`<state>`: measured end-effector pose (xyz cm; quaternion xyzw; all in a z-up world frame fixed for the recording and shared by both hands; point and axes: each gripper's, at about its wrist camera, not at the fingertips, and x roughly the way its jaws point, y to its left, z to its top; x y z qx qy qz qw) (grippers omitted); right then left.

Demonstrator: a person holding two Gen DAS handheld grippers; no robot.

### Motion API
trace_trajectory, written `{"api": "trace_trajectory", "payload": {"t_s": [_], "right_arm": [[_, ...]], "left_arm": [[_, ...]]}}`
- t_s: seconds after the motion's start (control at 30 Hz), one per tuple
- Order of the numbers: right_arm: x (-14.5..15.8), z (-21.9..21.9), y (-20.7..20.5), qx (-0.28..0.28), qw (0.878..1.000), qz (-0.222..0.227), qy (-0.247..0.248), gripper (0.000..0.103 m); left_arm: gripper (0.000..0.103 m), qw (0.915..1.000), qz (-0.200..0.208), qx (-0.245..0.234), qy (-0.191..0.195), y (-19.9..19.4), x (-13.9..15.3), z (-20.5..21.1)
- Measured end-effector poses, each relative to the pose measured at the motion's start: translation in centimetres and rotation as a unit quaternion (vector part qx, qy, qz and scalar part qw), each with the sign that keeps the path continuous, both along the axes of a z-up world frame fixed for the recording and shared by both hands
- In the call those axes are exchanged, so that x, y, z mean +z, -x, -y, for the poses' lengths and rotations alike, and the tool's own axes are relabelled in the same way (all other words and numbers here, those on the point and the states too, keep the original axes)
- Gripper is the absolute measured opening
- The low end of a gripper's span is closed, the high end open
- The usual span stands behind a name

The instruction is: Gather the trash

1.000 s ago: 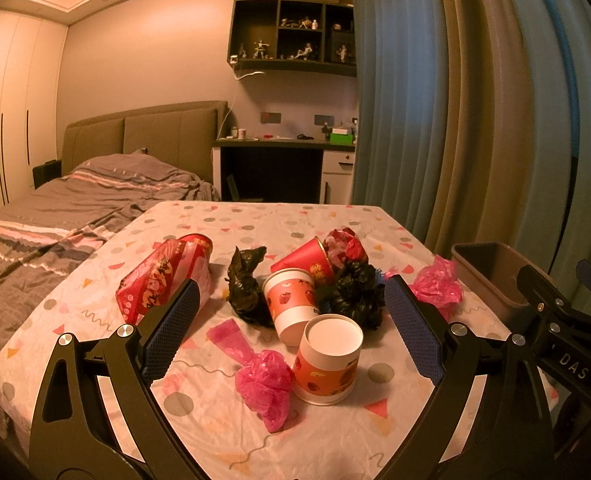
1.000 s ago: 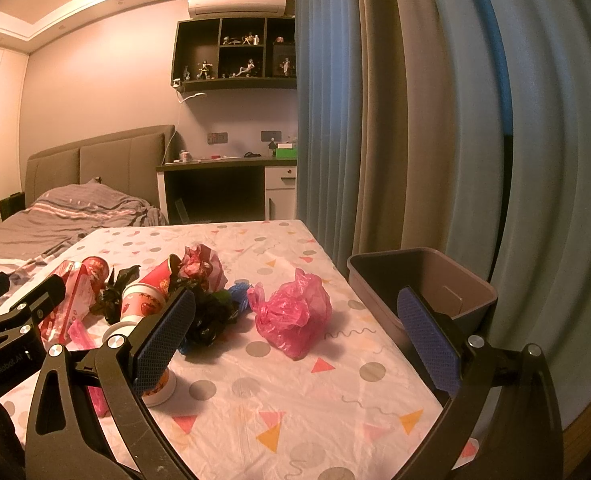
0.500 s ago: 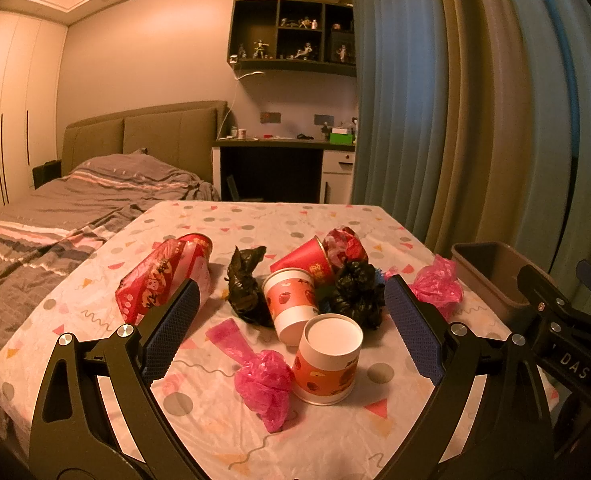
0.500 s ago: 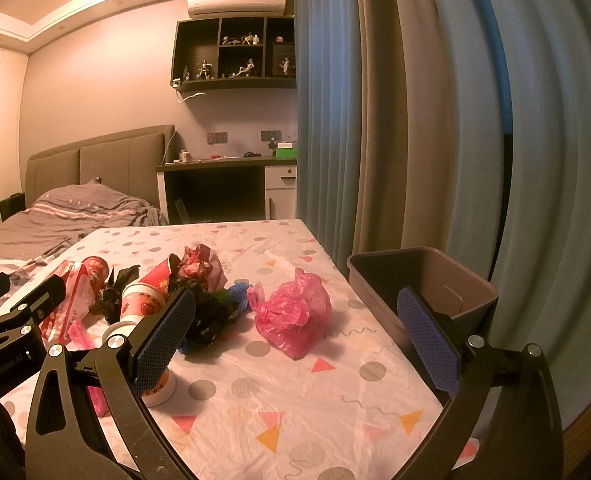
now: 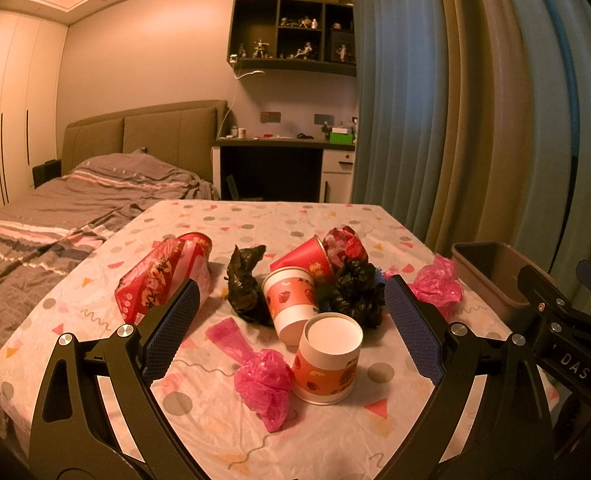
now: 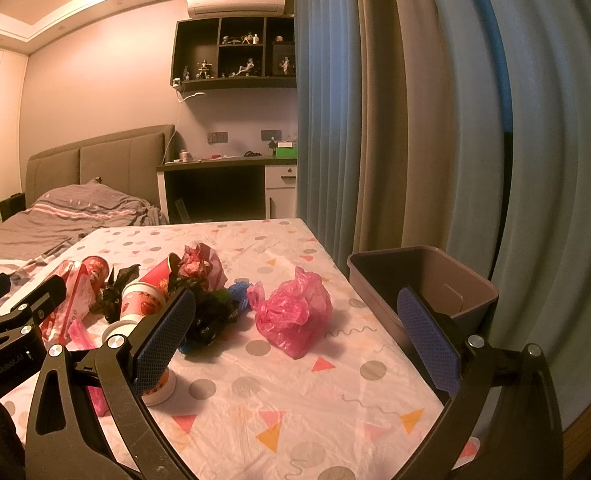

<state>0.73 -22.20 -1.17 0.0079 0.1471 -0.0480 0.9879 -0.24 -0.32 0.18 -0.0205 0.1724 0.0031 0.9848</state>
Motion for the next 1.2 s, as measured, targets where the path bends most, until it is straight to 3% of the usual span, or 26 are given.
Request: {"api": "trace_trajectory", "payload": {"t_s": [1.2], "right_arm": [[-0.30, 0.15, -0.19, 0.000, 1.000, -0.002, -0.003, 0.098]], "left_arm": [[0.092, 1.0000, -0.002, -0.003, 0.002, -0.21, -0.21, 0.48]]}}
